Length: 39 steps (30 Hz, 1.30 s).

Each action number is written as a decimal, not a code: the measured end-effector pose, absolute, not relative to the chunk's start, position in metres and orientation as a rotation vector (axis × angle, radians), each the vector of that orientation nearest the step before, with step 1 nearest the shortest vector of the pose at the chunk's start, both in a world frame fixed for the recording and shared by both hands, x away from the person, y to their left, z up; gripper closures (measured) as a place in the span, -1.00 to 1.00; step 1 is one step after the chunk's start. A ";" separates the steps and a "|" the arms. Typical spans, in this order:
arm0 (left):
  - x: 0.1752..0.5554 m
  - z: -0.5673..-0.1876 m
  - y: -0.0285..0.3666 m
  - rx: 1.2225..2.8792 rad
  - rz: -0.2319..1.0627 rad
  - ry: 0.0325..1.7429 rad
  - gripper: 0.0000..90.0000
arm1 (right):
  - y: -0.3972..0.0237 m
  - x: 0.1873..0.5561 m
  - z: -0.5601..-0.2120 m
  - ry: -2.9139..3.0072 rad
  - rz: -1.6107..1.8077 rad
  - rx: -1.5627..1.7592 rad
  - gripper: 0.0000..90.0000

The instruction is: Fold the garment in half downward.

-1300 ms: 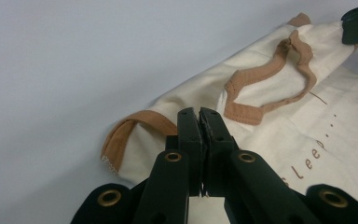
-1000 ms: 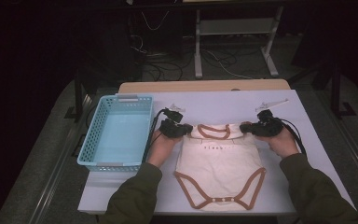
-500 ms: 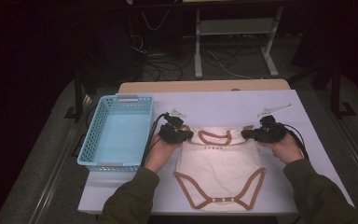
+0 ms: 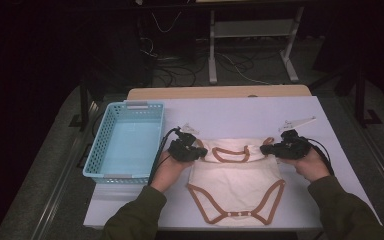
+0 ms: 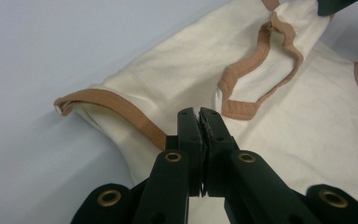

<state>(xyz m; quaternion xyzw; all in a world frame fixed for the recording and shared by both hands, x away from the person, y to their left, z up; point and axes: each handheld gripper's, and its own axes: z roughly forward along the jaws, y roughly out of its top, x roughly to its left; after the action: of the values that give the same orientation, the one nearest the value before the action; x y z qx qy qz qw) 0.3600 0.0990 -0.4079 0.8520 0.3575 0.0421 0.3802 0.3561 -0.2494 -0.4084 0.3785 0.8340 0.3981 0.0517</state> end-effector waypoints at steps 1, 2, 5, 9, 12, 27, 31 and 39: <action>0.359 -0.408 0.100 2.178 0.104 0.910 0.94 | -0.249 0.354 -0.408 2.539 1.212 1.148 0.93; 0.357 -0.408 0.101 2.180 0.100 0.904 0.94 | -0.249 0.353 -0.408 2.541 1.212 1.143 0.94; 0.353 -0.409 0.102 2.175 0.087 0.901 0.94 | -0.248 0.349 -0.408 2.554 1.207 1.128 0.93; 0.346 -0.409 0.105 2.188 0.073 0.876 0.94 | -0.246 0.343 -0.408 2.569 1.203 1.119 0.94; 0.341 -0.409 0.106 2.186 0.066 0.873 0.94 | -0.246 0.339 -0.409 2.578 1.203 1.112 0.94; 0.323 -0.410 0.110 2.194 0.046 0.846 0.94 | -0.247 0.322 -0.411 2.609 1.201 1.097 0.94; 0.318 -0.409 0.113 2.194 0.038 0.839 0.94 | -0.247 0.317 -0.411 2.615 1.198 1.085 0.94; 0.307 -0.409 0.113 2.189 0.022 0.835 0.94 | -0.247 0.306 -0.412 2.630 1.205 1.073 0.94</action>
<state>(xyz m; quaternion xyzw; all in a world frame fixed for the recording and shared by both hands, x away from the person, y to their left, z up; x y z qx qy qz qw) 0.3068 0.1133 -0.4095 0.8608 0.3284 0.0088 0.3887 0.3062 -0.2472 -0.4115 0.3476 0.8521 0.3903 0.0282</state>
